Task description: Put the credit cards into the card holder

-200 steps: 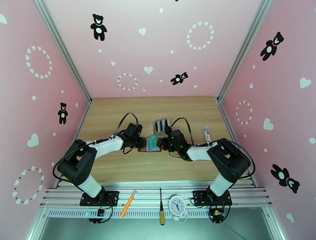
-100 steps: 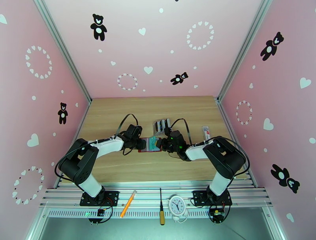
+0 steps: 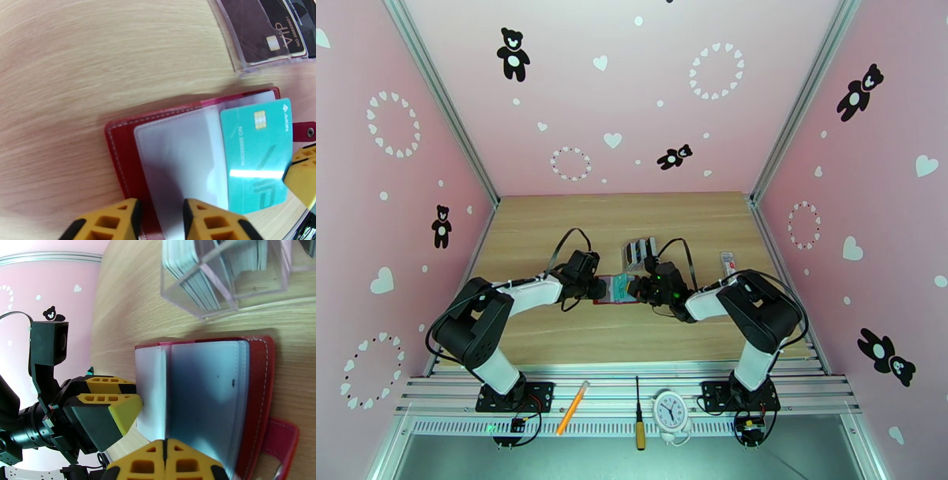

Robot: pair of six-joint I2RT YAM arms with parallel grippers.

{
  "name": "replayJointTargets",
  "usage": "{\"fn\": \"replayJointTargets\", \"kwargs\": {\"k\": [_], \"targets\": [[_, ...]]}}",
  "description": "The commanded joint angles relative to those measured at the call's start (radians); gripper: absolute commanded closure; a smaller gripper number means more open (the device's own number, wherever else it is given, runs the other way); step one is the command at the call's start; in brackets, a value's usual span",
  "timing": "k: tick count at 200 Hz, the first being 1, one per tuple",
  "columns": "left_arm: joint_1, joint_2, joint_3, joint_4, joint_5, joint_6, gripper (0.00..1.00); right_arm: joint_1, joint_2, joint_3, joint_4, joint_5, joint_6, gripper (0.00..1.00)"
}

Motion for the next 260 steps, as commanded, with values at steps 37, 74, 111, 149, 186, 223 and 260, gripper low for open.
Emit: {"fn": "replayJointTargets", "kwargs": {"k": [37, 74, 111, 149, 186, 223, 260], "targets": [[0.005, 0.021, -0.038, -0.029, 0.015, -0.004, 0.68, -0.001, -0.005, -0.028, 0.024, 0.018, 0.003, 1.00], [0.007, 0.024, -0.041, -0.023, 0.017, -0.006, 0.73, -0.009, -0.008, -0.030, 0.015, 0.013, -0.002, 1.00], [0.008, 0.030, -0.041, -0.023, 0.020, -0.006, 0.76, -0.026, -0.024, -0.035, 0.000, 0.009, -0.012, 1.00], [0.008, 0.043, -0.038, -0.020, 0.029, -0.008, 0.79, -0.036, -0.025, -0.034, -0.019, 0.009, -0.023, 1.00], [0.008, 0.047, -0.038, -0.015, 0.036, -0.008, 0.80, -0.029, 0.009, -0.014, 0.000, -0.015, -0.014, 1.00], [0.007, 0.053, -0.039, -0.011, 0.043, -0.011, 0.80, -0.017, 0.036, 0.001, 0.025, -0.033, 0.001, 1.00], [0.007, 0.054, -0.041, -0.009, 0.045, -0.012, 0.81, -0.014, 0.037, 0.002, 0.041, -0.042, 0.019, 1.00]]}}
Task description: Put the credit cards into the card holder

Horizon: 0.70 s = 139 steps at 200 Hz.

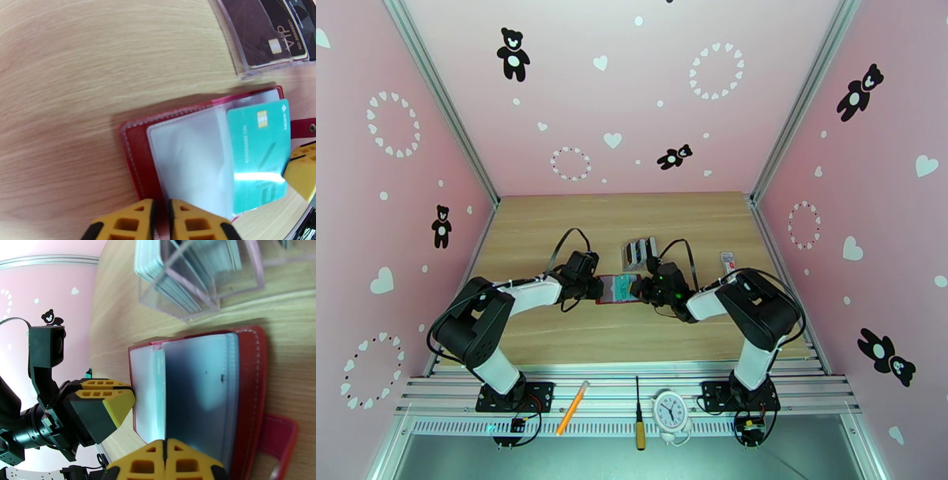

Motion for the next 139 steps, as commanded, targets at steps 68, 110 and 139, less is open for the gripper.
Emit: {"fn": "replayJointTargets", "kwargs": {"k": [68, 110, 139], "targets": [[0.000, 0.052, -0.027, -0.044, 0.039, -0.014, 0.82, 0.009, 0.046, 0.019, 0.057, -0.022, 0.038, 1.00], [0.001, 0.054, -0.027, -0.048, 0.033, -0.011, 0.82, -0.003, 0.045, 0.036, 0.023, -0.031, 0.002, 1.00], [0.000, 0.058, -0.024, -0.047, 0.032, -0.010, 0.82, -0.018, 0.041, 0.086, -0.066, -0.070, -0.064, 1.00]]}}
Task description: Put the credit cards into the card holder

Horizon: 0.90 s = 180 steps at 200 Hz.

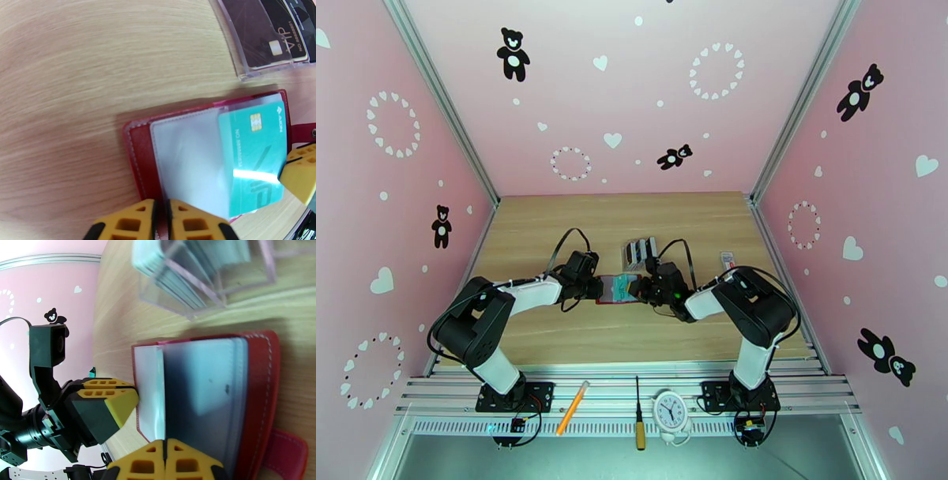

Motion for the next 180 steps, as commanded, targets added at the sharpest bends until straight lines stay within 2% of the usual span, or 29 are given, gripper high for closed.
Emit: {"fn": "replayJointTargets", "kwargs": {"k": [1, 54, 116, 180], "targets": [[-0.001, 0.057, -0.024, -0.048, 0.031, -0.003, 0.82, -0.010, 0.012, 0.055, -0.080, -0.038, -0.065, 1.00], [0.000, 0.061, -0.019, -0.051, 0.026, -0.003, 0.82, -0.026, 0.013, 0.109, -0.196, -0.085, -0.160, 1.00], [0.001, 0.080, -0.014, -0.047, 0.031, -0.018, 0.82, -0.008, 0.041, 0.065, -0.121, -0.094, -0.082, 1.00], [0.001, 0.082, -0.016, -0.039, 0.040, -0.023, 0.82, 0.017, 0.054, 0.062, -0.135, -0.059, -0.050, 1.00]]}}
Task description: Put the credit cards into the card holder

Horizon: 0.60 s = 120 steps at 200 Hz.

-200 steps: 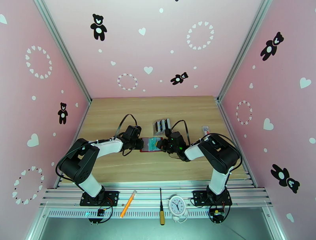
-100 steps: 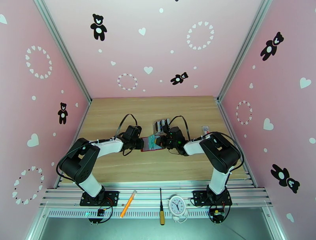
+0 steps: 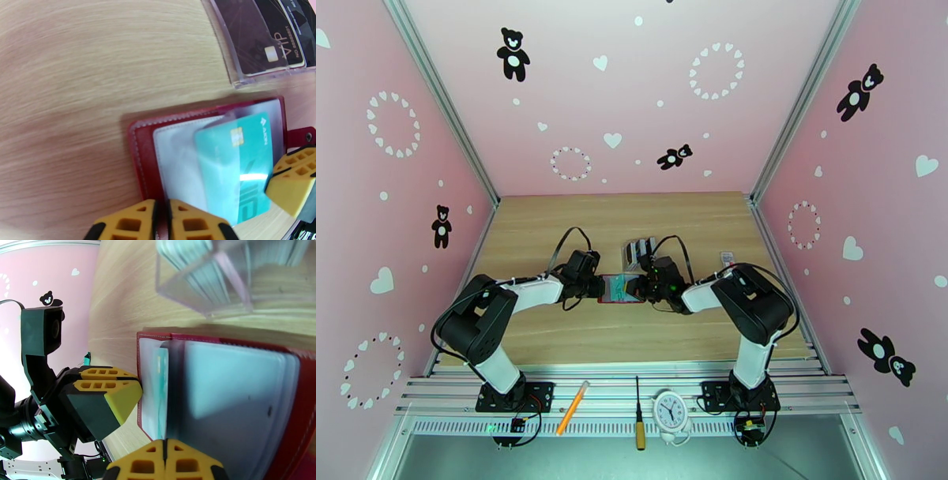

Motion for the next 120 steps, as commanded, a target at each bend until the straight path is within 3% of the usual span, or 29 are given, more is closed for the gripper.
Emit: {"fn": "replayJointTargets", "kwargs": {"k": [1, 25, 78, 120], "targets": [[-0.002, 0.058, -0.024, -0.074, 0.017, -0.011, 0.82, 0.015, 0.030, -0.008, -0.014, 0.009, 0.015, 1.00], [-0.003, 0.052, -0.029, -0.075, 0.014, -0.010, 0.82, 0.015, 0.014, 0.021, -0.119, 0.032, -0.023, 1.00], [-0.002, 0.041, -0.031, -0.076, 0.018, -0.013, 0.82, 0.024, -0.064, 0.162, -0.532, 0.134, -0.207, 0.79], [-0.001, 0.028, -0.029, -0.080, 0.027, -0.017, 0.82, 0.039, -0.064, 0.250, -0.684, 0.174, -0.292, 0.72]]}}
